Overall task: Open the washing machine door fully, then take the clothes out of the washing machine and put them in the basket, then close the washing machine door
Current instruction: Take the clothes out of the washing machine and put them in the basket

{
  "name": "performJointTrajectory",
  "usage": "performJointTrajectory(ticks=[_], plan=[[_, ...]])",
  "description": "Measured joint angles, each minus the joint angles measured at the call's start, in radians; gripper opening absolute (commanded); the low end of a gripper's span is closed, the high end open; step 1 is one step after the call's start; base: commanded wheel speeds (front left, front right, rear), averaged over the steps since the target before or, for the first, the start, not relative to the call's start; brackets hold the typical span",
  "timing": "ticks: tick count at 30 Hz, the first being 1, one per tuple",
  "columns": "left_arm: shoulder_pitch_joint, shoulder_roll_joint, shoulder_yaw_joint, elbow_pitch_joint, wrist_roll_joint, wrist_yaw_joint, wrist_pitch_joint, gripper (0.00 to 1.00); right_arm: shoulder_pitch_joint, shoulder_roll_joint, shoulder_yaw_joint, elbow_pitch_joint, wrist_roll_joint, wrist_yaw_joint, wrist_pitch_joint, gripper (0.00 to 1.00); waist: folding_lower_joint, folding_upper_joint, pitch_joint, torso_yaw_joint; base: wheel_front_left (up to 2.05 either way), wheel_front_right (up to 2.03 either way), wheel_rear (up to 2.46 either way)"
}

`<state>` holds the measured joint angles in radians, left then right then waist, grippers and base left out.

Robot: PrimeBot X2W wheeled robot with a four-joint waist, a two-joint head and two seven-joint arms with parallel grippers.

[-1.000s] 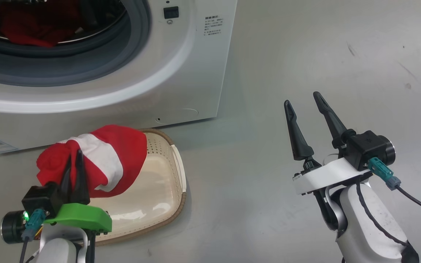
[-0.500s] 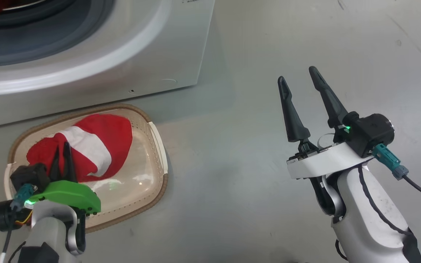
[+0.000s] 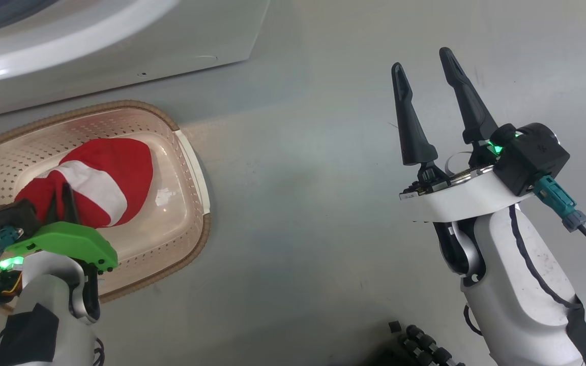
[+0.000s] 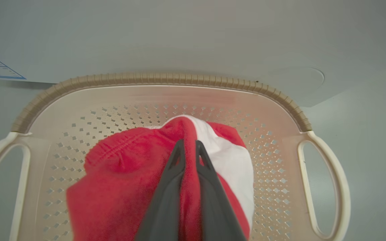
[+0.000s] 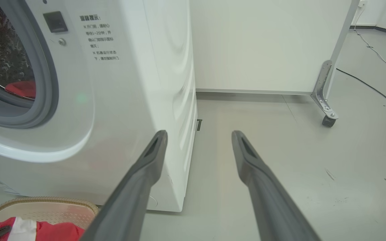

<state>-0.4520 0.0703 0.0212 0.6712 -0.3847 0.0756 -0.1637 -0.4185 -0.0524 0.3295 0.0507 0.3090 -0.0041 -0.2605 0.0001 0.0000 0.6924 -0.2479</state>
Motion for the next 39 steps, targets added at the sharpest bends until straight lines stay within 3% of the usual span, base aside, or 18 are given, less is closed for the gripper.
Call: performJointTrajectory(ticks=[7,8,11,12,13,28,36,39], plan=[[-0.041,0.017,0.015,0.091,-0.011,-0.001,-0.002,0.0,-0.014,0.0,0.007,-0.003,0.008,-0.009,0.0,1.0,0.0001,0.0,0.055,-0.014,0.0,0.0,0.0],[-0.046,0.017,0.014,0.101,-0.011,-0.002,-0.002,0.07,-0.016,0.001,0.007,-0.003,0.01,-0.009,0.0,1.0,0.0,0.0,0.059,-0.015,0.0,0.0,0.0],[-0.069,0.016,0.014,0.125,-0.018,-0.013,-0.007,0.45,-0.024,0.001,0.007,-0.002,0.015,-0.009,0.0,1.0,0.0,0.0,0.064,-0.016,0.0,0.0,0.0],[-0.079,0.014,0.015,0.137,-0.021,-0.02,-0.012,0.87,-0.024,0.001,0.005,-0.001,0.015,-0.009,0.0,1.0,0.0,0.0,0.064,-0.014,0.0,0.0,0.0],[-0.086,0.012,0.015,0.145,-0.026,-0.021,-0.015,1.0,-0.024,0.001,0.005,0.002,0.015,-0.009,0.0,1.0,0.0,0.0,0.062,-0.013,0.0,0.0,0.0],[-0.103,0.007,0.001,0.216,-0.014,-0.073,-0.085,1.0,-0.025,0.0,-0.007,0.044,0.0,-0.008,0.0,1.0,0.0,0.0,-0.012,0.018,0.0,0.0,0.0],[-0.102,-0.012,-0.032,0.189,0.011,-0.106,-0.087,1.0,-0.015,0.0,-0.039,0.085,-0.022,-0.007,0.0,1.0,0.0,0.0,-0.087,0.055,0.0,0.0,0.0],[-0.101,-0.019,-0.029,0.12,0.036,-0.107,-0.087,1.0,0.002,0.0,-0.052,0.099,-0.03,-0.006,0.0,1.0,0.0,0.0,-0.118,0.073,0.0,0.0,0.0]])
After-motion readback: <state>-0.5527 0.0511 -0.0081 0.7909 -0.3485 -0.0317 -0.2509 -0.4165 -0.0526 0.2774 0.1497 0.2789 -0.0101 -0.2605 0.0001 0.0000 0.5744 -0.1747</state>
